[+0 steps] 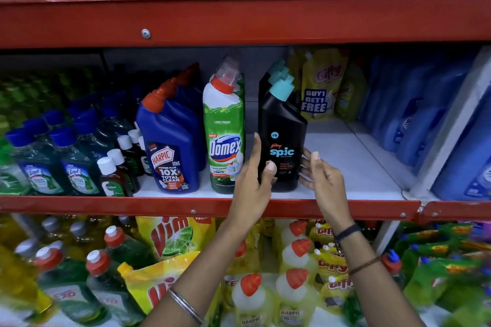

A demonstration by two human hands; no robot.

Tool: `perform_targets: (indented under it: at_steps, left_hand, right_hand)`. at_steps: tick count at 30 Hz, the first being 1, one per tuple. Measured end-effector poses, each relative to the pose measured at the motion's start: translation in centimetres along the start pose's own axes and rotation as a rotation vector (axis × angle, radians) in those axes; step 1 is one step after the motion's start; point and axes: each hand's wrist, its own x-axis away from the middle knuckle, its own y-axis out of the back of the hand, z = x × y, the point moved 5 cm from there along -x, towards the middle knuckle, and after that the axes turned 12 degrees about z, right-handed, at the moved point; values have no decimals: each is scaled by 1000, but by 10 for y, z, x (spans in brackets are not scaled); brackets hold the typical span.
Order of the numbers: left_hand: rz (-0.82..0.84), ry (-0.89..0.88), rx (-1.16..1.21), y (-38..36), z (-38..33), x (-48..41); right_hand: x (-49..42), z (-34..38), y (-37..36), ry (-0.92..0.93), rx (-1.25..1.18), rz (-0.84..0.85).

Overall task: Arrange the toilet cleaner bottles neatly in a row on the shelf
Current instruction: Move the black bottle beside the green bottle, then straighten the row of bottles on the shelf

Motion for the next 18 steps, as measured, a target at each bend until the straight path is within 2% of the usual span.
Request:
perform_targets:
  at_steps: [5, 7, 10, 12, 15, 18]
  left_hand:
    - [8, 15, 67, 0, -1, 1]
    - [-32, 9, 101, 1, -2, 7]
    - [-184, -38, 175, 12, -5, 27]
    - [-327, -109, 201, 27, -7, 43]
    - [-454, -132, 191, 51, 3, 52]
    - [-402, -51, 194, 62, 19, 46]
  right_hand:
    - [2, 1, 1, -3, 45, -9]
    - [5, 1, 1, 17, 90, -62]
    - [19, 7, -5, 133, 152, -282]
    - [31, 14, -18, 257, 133, -326]
    - [36, 16, -58, 284, 51, -132]
    - [28, 6, -102, 149, -16, 82]
